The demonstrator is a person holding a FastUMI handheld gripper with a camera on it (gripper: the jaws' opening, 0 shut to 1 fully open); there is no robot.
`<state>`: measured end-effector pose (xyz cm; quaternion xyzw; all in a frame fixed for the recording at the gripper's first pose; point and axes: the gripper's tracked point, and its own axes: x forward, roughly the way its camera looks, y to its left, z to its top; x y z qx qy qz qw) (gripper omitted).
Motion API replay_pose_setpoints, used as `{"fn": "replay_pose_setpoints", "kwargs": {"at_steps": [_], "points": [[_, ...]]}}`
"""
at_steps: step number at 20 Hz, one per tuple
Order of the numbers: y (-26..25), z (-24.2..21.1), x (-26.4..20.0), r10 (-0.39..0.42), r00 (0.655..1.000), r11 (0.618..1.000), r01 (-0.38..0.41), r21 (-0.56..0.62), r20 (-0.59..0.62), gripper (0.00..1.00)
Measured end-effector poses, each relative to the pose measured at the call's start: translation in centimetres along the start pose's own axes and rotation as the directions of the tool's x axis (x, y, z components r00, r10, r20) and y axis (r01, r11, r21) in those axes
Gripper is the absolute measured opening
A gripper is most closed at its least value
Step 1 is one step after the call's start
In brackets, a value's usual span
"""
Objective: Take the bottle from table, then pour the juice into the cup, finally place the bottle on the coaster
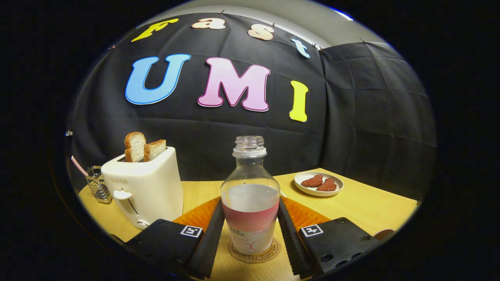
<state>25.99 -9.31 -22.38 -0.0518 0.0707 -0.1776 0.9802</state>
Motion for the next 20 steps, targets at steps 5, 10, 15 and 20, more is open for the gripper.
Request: {"fn": "replay_pose_setpoints", "kwargs": {"at_steps": [5, 10, 15, 20], "points": [[0.5, -1.1, 0.3, 0.001, 1.000, 0.999, -0.001, -0.036, -0.006, 0.76], [-0.1, -1.3, 0.3, -0.033, 0.999, 0.999, 0.033, -0.016, 0.005, 0.76], [-0.4, -1.3, 0.1, -0.050, 0.999, 0.999, 0.049, 0.020, 0.019, 0.76], [-1.1, -1.6, 0.0, -0.055, 0.999, 0.998, 0.054, 0.044, 0.004, 0.79]]}}
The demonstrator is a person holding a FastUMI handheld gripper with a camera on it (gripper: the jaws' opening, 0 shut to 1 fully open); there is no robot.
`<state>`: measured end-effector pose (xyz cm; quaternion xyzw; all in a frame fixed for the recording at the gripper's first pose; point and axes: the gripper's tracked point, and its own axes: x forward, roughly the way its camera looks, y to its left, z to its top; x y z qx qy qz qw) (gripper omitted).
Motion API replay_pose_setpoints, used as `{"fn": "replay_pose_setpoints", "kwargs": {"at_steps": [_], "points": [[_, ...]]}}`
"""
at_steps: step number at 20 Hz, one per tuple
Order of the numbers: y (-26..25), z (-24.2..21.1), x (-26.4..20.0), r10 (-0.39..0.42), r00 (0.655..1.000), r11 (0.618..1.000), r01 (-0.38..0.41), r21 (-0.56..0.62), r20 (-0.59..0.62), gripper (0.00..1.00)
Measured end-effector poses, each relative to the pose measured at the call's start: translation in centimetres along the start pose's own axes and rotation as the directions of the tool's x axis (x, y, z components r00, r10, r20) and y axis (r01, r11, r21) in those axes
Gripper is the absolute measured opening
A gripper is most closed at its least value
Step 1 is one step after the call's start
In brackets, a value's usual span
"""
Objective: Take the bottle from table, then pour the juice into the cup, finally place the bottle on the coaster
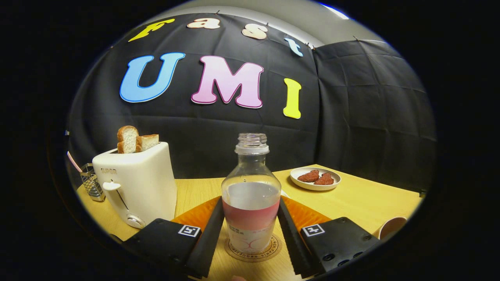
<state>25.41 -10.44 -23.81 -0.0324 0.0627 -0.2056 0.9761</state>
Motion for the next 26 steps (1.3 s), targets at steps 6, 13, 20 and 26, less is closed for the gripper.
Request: {"fn": "replay_pose_setpoints", "kwargs": {"at_steps": [6, 13, 20, 26], "points": [[-0.2, 0.7, -1.3, 0.019, 1.000, 1.000, -0.019, 0.009, 0.024, 0.99], [-0.3, 2.2, -6.1, 0.024, 1.000, 0.999, -0.024, -0.038, 0.003, 0.99], [-1.4, 7.8, -11.9, 0.072, 0.997, 0.997, -0.070, -0.039, 0.032, 0.97], [-1.5, 12.7, -16.3, 0.145, 0.987, 0.989, -0.143, -0.046, 0.070, 0.96]]}}
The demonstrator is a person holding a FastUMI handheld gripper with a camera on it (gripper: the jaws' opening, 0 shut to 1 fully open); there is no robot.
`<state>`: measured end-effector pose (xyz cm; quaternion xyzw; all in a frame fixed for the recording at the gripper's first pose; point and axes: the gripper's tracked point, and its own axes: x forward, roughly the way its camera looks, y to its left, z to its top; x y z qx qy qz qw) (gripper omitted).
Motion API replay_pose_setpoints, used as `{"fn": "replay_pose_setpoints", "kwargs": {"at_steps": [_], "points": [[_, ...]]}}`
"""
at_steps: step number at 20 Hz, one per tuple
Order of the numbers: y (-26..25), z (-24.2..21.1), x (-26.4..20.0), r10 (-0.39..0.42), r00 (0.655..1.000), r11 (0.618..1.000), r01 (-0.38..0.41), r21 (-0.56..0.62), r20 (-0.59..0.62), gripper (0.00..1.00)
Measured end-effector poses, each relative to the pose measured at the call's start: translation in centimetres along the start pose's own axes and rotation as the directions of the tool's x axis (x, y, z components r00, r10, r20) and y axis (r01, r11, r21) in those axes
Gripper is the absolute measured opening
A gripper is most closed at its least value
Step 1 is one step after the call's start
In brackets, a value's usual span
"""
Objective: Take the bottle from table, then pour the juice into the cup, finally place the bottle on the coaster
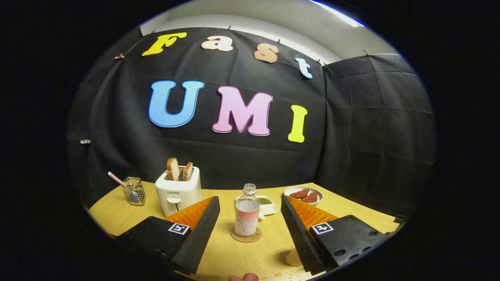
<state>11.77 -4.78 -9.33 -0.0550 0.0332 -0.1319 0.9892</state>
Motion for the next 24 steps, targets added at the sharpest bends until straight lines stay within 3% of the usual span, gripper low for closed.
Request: {"fn": "replay_pose_setpoints", "kwargs": {"at_steps": [8, 16, 19, 24], "points": [[0.3, 4.3, -6.0, 0.166, 0.986, 0.986, -0.166, 0.008, 0.013, 0.97], [-1.5, 7.4, -10.5, 0.321, 0.946, 0.944, -0.323, 0.064, 0.034, 0.96], [-2.4, 7.3, -11.2, 0.330, 0.944, 0.942, -0.331, 0.059, 0.031, 0.97], [-3.2, 7.8, -11.3, 0.259, 0.965, 0.961, -0.261, 0.094, 0.039, 0.97]]}}
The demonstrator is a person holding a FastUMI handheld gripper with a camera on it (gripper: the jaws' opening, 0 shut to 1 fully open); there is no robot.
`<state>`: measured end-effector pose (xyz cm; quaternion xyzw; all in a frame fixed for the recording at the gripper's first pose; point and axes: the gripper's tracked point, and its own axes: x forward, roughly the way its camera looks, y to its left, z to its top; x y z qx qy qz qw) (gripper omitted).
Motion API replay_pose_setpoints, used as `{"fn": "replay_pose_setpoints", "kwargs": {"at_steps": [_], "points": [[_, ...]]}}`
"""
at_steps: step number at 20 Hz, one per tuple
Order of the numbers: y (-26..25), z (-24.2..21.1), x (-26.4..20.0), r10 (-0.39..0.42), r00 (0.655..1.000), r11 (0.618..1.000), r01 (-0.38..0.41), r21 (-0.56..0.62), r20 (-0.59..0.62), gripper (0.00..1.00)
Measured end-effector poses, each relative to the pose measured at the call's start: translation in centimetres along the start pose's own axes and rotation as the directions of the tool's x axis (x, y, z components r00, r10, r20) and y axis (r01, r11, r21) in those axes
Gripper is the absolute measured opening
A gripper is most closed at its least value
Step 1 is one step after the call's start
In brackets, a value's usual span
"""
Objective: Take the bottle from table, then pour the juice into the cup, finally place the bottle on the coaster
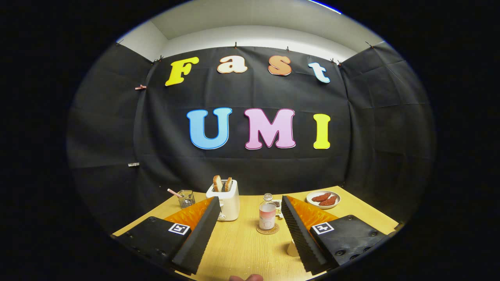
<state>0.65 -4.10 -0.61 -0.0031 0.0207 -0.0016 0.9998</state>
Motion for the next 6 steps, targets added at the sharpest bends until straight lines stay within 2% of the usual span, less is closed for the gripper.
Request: {"fn": "replay_pose_setpoints", "kwargs": {"at_steps": [6], "points": [[1.1, -0.9, 0.6, -0.053, 0.998, 0.998, 0.053, -0.018, 0.014, 0.97]]}}
